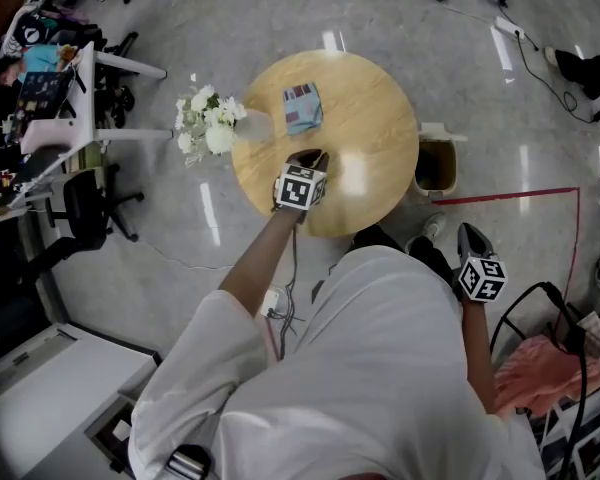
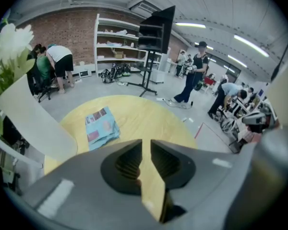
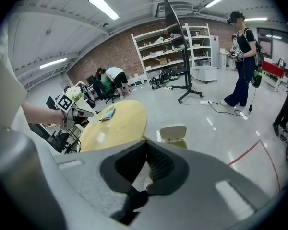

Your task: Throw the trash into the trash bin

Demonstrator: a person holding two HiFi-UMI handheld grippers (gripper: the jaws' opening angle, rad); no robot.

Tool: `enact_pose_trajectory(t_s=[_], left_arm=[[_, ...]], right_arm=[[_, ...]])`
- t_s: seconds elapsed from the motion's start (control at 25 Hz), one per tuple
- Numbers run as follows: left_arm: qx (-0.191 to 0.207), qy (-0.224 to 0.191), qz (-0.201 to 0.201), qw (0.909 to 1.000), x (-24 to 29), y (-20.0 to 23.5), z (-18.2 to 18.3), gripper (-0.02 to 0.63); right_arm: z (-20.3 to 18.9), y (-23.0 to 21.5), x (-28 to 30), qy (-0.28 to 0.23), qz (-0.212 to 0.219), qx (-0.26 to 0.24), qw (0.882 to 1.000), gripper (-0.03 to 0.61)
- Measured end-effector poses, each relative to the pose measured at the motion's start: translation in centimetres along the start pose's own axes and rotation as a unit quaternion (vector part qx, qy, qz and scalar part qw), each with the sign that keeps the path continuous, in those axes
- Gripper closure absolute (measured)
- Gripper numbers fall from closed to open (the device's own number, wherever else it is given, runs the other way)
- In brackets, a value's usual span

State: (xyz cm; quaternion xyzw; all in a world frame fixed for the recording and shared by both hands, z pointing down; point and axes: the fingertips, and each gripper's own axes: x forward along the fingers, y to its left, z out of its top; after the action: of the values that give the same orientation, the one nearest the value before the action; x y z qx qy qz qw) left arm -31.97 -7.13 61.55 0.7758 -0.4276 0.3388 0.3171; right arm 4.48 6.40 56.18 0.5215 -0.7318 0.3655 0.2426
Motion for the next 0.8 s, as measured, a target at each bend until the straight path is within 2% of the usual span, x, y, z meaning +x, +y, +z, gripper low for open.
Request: enact_pose_trajectory(t_s=[0.36,0.8], left_arm=[[0.015,0.011,0.011,0.9998,1.8,3.9,0.3,0.517],[0.042,0.049,0.032,0.9974,4.0,7.1,-0.4,0.495]], right_arm=[[-0.4,-0.3,0.0,0.012,-0.015,0.009,1.000,0.577],[-0.8,-0.4,0.3,0.023,-0.026,0.018,0.999,0.577]])
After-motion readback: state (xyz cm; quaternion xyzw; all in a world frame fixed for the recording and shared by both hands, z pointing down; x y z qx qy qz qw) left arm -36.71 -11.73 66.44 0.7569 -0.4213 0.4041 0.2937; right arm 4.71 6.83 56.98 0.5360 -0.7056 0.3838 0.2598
